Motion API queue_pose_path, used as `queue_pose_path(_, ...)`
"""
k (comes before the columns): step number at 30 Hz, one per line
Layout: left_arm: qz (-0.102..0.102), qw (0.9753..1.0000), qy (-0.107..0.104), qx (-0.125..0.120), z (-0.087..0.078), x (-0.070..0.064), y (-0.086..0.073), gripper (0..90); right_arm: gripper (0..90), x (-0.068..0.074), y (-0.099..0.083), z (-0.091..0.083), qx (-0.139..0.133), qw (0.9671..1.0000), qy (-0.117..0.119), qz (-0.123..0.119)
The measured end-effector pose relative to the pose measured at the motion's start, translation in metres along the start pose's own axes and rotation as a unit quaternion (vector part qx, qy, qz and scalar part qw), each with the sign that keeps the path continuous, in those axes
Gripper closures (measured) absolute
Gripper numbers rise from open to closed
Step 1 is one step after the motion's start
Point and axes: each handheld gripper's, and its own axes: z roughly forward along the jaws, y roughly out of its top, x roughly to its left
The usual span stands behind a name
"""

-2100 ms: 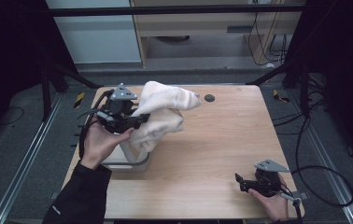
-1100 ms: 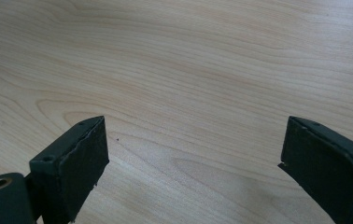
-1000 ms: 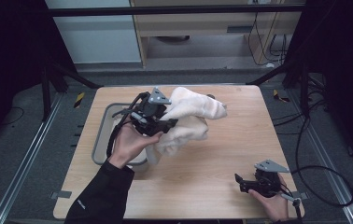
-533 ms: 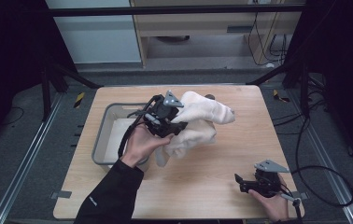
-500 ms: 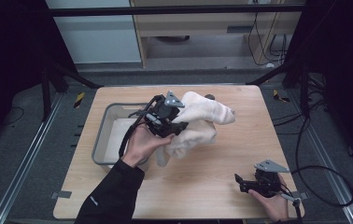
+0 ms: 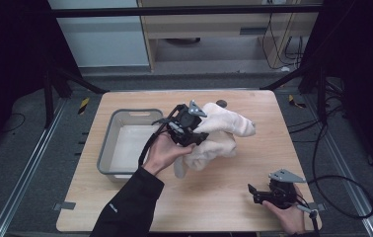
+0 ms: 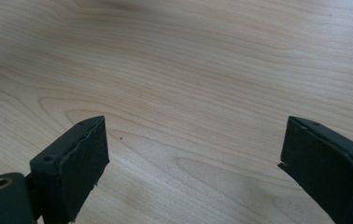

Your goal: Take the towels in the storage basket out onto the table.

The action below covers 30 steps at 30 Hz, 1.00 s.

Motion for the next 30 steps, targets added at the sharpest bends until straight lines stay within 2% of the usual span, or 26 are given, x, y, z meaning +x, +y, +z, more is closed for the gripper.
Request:
queue_pose_path(12, -0.006, 0.9998, -0.013, 0.013, 0.029, -0.003, -0.004, 71.6, 7.7, 0.0, 0.0, 0.0, 0.0, 1.0, 0.0, -0.003)
queue_pose_path(22, -0.014, 0.9993, -0.025, 0.025, 0.054, -0.002, -0.014, 71.5, 7.6, 0.0, 0.0, 0.0, 0.0, 1.0, -0.001, -0.005)
queue_pose_path(30, -0.015, 0.9991, -0.028, 0.028, 0.067, -0.002, -0.019, 71.4, 7.6, 0.0, 0.0, 0.0, 0.001, 1.0, -0.002, -0.006)
